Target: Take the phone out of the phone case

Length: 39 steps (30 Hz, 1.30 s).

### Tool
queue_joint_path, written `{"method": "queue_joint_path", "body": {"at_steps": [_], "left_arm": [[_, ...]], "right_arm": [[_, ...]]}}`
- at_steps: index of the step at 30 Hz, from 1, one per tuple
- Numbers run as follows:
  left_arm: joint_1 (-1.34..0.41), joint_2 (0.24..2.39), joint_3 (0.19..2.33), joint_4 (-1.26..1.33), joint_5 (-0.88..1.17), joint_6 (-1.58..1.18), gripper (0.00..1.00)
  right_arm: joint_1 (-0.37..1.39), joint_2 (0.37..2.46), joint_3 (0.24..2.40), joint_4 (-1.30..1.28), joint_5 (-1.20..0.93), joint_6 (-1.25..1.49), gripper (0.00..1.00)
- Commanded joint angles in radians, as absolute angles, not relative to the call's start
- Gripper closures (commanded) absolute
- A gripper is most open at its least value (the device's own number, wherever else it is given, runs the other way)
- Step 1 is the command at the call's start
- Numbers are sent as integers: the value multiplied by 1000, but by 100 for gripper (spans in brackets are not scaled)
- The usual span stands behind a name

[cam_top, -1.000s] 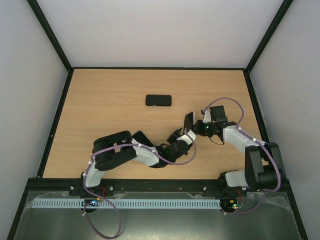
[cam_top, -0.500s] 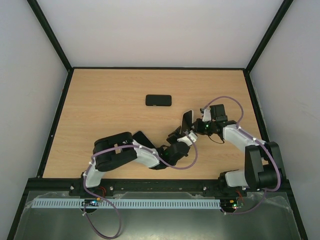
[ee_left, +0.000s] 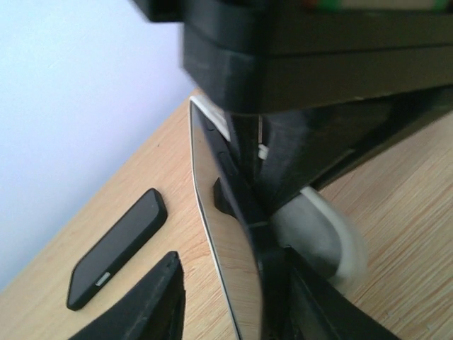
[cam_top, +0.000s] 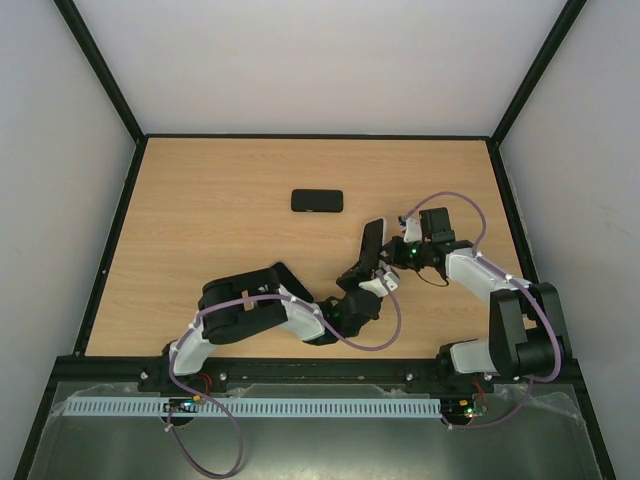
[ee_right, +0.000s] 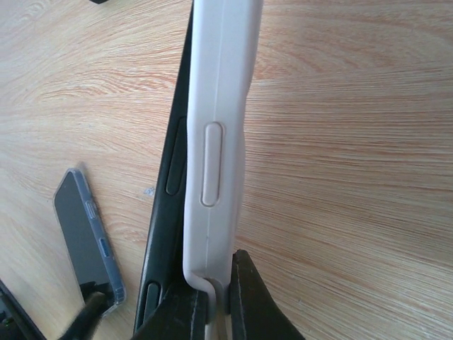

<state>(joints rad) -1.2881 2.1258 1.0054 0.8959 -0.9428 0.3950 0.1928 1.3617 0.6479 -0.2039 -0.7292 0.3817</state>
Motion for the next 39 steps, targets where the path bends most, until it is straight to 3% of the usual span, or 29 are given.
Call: {"method": "queue_joint_path", "body": {"at_steps": [1, 12, 17, 27, 33, 39], "left_arm": [[-1252, 2072, 997, 943, -1015, 375, 71], [-1261, 1921, 916, 893, -1002, 255, 96], [-1261, 1805, 876, 804, -982, 107, 97], [-1259, 1611, 773, 689, -952, -69, 97], [-1283, 1488, 704, 627, -925, -98, 97], [-1338, 1419, 699, 496, -795, -36, 97]], "right_arm": [[206, 1354, 647, -328, -800, 347, 98], [206, 1348, 642, -319, -672, 336, 98], [206, 1331, 640, -307, -547, 317, 98], [207, 1301, 653, -311, -523, 303, 98], [181, 1295, 804, -411, -398, 206, 98], [40, 1387, 993, -540, -380, -29, 98]]}}
